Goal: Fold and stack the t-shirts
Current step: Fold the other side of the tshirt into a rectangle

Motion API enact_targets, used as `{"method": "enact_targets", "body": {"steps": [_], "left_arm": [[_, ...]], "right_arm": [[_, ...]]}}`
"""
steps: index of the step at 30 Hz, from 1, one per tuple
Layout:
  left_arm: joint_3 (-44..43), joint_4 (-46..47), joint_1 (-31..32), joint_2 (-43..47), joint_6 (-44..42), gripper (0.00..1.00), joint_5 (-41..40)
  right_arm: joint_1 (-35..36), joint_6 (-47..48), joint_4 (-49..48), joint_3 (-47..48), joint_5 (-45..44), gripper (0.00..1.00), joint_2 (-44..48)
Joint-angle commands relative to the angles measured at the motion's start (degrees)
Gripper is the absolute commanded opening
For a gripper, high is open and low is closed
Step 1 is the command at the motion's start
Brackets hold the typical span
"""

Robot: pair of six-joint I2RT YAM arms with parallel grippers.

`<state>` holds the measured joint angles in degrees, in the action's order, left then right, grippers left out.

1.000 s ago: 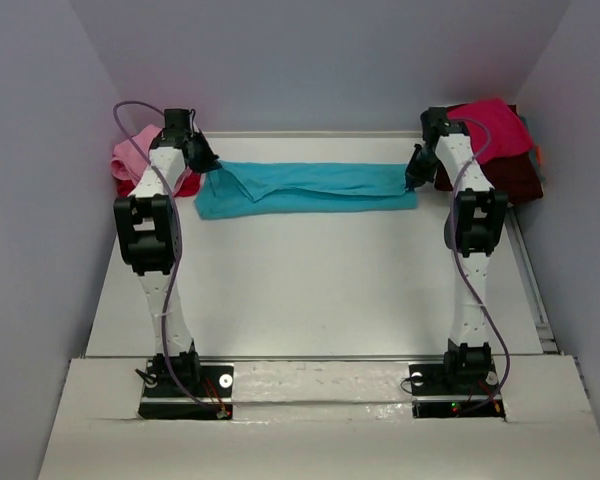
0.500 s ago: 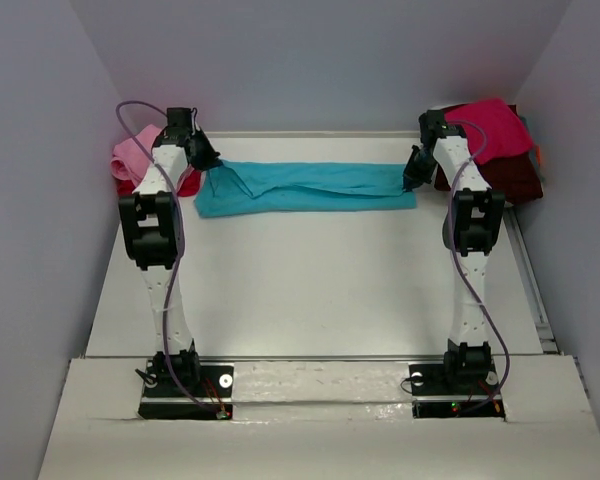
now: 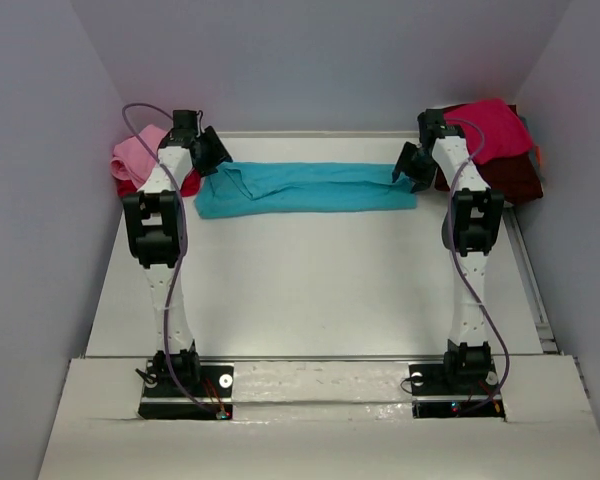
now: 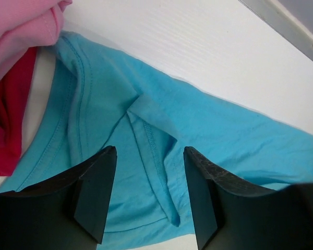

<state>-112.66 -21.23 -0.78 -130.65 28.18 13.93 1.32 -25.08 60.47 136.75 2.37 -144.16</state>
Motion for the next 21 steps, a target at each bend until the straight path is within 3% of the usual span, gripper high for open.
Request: {"method": "enact_targets", "body": {"steps": [1, 14, 21], "left_arm": [[-1.8, 2.3, 0.6, 2.6, -0.8, 0.65, -0.9], [0.7, -1.4, 1.7, 7.8, -3.0, 0.64, 0.7], [6.2, -1.5, 3.6, 11.2, -3.2, 0.63, 1.3]], "right_arm": [[-1.1, 0.1, -1.8, -0.3, -1.0, 0.67, 2.9], [-1.1, -0.7, -0.5, 0.0, 0.6, 0.67, 8.3], [-0.5, -0.8, 0.3, -1.7, 2.2, 0.66, 10.8]]}}
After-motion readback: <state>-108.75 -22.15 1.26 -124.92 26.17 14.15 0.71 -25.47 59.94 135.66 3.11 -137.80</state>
